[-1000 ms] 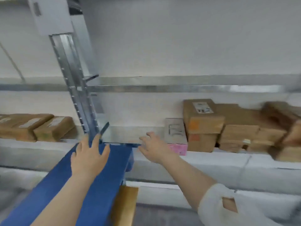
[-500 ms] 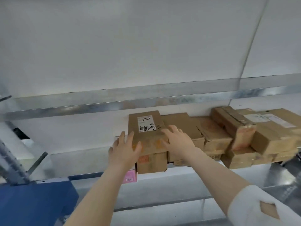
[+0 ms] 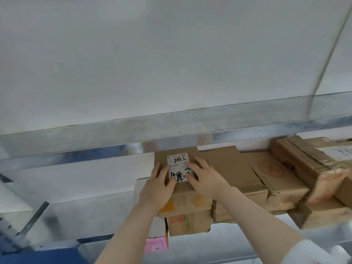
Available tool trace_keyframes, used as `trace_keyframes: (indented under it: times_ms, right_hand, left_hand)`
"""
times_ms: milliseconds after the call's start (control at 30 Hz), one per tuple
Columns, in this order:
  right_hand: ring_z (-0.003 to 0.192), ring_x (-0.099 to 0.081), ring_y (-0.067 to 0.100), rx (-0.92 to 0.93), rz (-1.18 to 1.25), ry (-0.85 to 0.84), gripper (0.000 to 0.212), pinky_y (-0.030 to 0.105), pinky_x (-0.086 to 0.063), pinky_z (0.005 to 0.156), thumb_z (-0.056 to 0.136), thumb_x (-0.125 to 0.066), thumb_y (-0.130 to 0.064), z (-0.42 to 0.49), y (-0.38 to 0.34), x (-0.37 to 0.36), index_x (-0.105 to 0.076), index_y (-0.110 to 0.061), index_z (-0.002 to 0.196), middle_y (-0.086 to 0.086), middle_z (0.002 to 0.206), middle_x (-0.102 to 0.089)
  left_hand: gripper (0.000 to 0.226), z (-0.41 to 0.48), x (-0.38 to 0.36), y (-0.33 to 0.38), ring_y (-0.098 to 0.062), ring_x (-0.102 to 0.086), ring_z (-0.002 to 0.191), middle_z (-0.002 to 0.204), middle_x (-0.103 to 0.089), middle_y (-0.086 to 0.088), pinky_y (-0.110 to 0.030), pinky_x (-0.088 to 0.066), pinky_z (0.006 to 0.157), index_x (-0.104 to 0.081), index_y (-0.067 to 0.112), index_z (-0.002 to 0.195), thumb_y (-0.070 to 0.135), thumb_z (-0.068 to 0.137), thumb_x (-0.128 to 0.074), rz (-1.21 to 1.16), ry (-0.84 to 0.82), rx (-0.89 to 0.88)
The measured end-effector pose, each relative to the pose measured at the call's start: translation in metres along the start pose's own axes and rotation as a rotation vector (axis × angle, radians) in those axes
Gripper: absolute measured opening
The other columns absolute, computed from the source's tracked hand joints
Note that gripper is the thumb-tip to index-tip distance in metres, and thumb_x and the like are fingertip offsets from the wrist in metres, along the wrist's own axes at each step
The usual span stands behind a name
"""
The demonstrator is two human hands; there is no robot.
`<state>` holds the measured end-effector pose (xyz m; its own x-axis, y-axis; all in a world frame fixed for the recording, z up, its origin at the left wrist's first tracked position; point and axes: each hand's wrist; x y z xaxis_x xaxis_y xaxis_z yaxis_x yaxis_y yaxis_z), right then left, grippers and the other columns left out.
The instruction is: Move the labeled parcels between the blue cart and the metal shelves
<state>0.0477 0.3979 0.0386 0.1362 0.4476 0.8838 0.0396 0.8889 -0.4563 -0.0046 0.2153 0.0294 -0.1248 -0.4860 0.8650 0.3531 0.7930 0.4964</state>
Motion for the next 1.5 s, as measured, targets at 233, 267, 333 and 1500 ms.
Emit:
trace_keyframes:
  times_ms: [233, 267, 333, 1500]
  right_hand:
    - [0.14, -0.023, 0.034, 0.018, 0.084, 0.037, 0.05, 0.038, -0.021, 0.112, 0.097, -0.039, -0.042, -0.001, -0.001, -0.005, -0.032, -0.032, 0.145, 0.001, 0.159, -0.012]
    - [0.141, -0.023, 0.032, 0.033, 0.078, 0.051, 0.05, 0.037, -0.02, 0.113, 0.097, -0.04, -0.041, -0.003, -0.002, -0.005, -0.033, -0.03, 0.145, 0.002, 0.159, -0.014]
    - [0.141, -0.023, 0.027, 0.067, 0.073, 0.066, 0.05, 0.034, -0.019, 0.113, 0.097, -0.042, -0.038, -0.006, -0.006, -0.004, -0.036, -0.026, 0.145, 0.003, 0.158, -0.017]
    - [0.135, -0.032, 0.012, 1.152, 0.335, -0.609, 0.048, 0.03, -0.036, 0.102, 0.095, -0.044, -0.043, -0.249, -0.523, -0.296, -0.04, -0.034, 0.142, -0.012, 0.157, -0.018]
  left_hand:
    - [0.052, -0.002, -0.005, -0.004, -0.019, -0.034, 0.137, 0.159, -0.011, 0.011, -0.036, -0.032, 0.109, -0.031, 0.038, 0.144, 0.05, 0.094, -0.041, -0.105, 0.089, -0.024]
    - [0.052, -0.003, -0.005, -0.003, -0.019, -0.034, 0.136, 0.159, -0.012, 0.01, -0.037, -0.032, 0.109, -0.032, 0.037, 0.144, 0.049, 0.094, -0.041, -0.112, 0.099, -0.028]
    - [0.053, -0.009, -0.003, -0.004, -0.021, -0.034, 0.136, 0.159, -0.013, 0.01, -0.039, -0.033, 0.11, -0.032, 0.036, 0.144, 0.049, 0.094, -0.041, -0.104, 0.111, -0.028]
    - [0.055, -0.573, 0.165, -0.296, -0.031, -0.033, 0.133, 0.159, -0.002, 0.013, -0.041, -0.034, 0.1, -0.024, 0.036, 0.144, 0.053, 0.093, -0.035, 0.101, 0.732, 1.078]
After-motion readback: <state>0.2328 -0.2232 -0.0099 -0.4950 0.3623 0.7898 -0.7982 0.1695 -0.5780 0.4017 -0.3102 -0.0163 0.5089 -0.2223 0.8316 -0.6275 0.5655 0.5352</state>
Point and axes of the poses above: each hand's wrist, its own z-axis towards the middle knuckle, its own x-axis out of the back of the hand, y = z × x
